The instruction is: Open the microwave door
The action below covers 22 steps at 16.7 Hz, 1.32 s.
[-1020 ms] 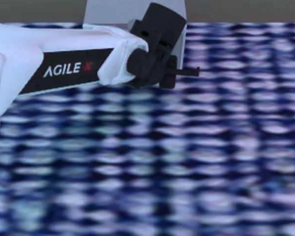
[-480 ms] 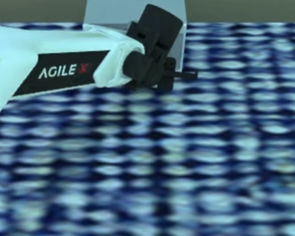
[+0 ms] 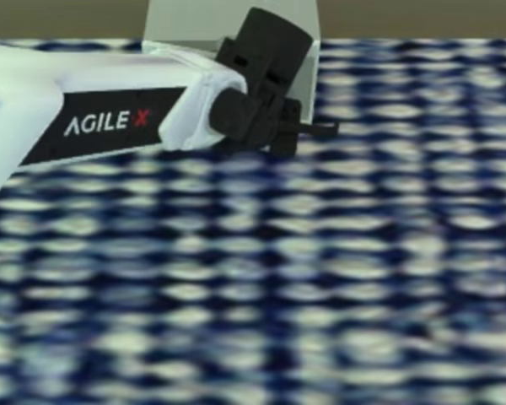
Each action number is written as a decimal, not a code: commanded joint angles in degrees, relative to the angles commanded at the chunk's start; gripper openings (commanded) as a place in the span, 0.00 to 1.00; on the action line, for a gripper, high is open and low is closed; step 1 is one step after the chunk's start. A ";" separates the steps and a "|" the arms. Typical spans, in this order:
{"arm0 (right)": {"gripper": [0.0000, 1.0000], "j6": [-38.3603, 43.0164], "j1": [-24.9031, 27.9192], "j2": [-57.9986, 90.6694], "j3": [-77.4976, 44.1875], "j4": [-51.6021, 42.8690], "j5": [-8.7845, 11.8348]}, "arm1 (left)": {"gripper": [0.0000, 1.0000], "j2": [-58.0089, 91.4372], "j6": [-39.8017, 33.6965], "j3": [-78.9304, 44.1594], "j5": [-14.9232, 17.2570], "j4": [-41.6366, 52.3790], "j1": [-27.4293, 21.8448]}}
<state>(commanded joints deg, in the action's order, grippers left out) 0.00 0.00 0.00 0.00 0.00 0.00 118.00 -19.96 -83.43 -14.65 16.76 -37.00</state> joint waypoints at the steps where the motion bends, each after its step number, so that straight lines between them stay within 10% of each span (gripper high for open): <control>1: 1.00 0.00 0.00 0.00 0.00 0.00 0.00 | 0.00 0.00 0.00 0.00 0.00 0.00 0.00; 22: 1.00 0.00 0.00 0.00 0.00 0.00 0.00 | 0.00 -1.05 1.16 1.33 1.16 -0.94 0.11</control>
<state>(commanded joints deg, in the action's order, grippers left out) 0.00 0.00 0.00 0.00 0.00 0.00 116.95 -18.80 -82.10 -13.49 15.81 -36.88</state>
